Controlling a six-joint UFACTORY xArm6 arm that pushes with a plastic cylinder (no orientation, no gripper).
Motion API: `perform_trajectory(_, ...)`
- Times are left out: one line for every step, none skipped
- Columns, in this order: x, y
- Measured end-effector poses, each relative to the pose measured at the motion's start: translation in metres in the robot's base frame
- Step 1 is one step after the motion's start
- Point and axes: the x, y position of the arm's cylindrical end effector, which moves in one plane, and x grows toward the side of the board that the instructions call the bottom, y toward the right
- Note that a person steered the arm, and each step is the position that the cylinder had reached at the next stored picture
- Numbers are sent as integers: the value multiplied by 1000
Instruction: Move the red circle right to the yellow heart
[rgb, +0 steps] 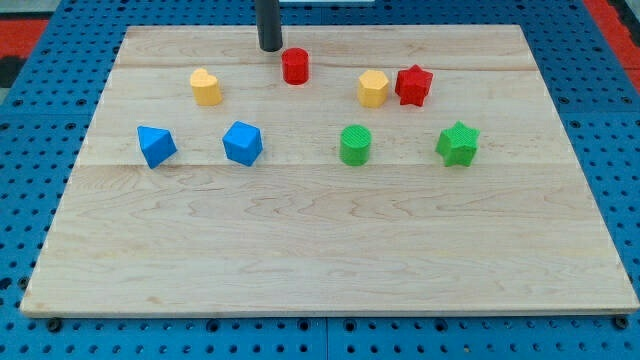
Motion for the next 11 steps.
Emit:
perform_trajectory(5,32)
perform_trajectory(43,35)
perform_trajectory(63,35)
perform_trajectory(36,-23)
perform_trajectory(37,-101)
perform_trajectory(76,-113)
perform_trajectory(91,-118)
perform_trajectory(113,-111)
perform_trajectory(113,-30)
perform_trajectory(127,-6)
perform_trajectory(129,32)
